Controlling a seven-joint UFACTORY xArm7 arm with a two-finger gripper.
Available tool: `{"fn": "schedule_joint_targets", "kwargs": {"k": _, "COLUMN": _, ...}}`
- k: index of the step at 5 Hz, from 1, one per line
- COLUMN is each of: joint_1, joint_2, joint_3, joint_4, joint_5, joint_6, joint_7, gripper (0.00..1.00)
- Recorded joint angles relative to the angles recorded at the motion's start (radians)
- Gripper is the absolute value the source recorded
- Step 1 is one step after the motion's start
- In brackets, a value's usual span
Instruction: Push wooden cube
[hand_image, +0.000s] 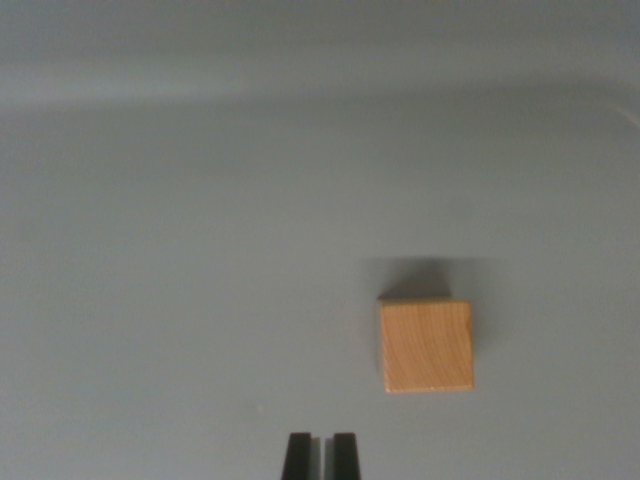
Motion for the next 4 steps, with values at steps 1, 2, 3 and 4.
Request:
{"fn": "schedule_joint_targets", "kwargs": {"k": 1, "joint_1": 0.0, "joint_2": 0.0, "joint_3": 0.0, "joint_4": 0.0, "joint_5": 0.0, "joint_6": 0.0, "joint_7": 0.0, "gripper": 0.0}}
{"fn": "schedule_joint_targets", "kwargs": {"k": 2, "joint_1": -0.0049, "joint_2": 0.011, "joint_3": -0.004, "joint_4": -0.036, "joint_5": -0.003, "joint_6": -0.045, "joint_7": -0.011, "gripper": 0.0}}
{"fn": "schedule_joint_targets", "kwargs": {"k": 3, "joint_1": -0.0049, "joint_2": 0.011, "joint_3": -0.004, "joint_4": -0.036, "joint_5": -0.003, "joint_6": -0.045, "joint_7": -0.011, "gripper": 0.0}}
{"fn": "schedule_joint_targets", "kwargs": {"k": 4, "joint_1": -0.0101, "joint_2": 0.023, "joint_3": -0.009, "joint_4": -0.074, "joint_5": -0.0062, "joint_6": -0.094, "joint_7": -0.023, "gripper": 0.0}}
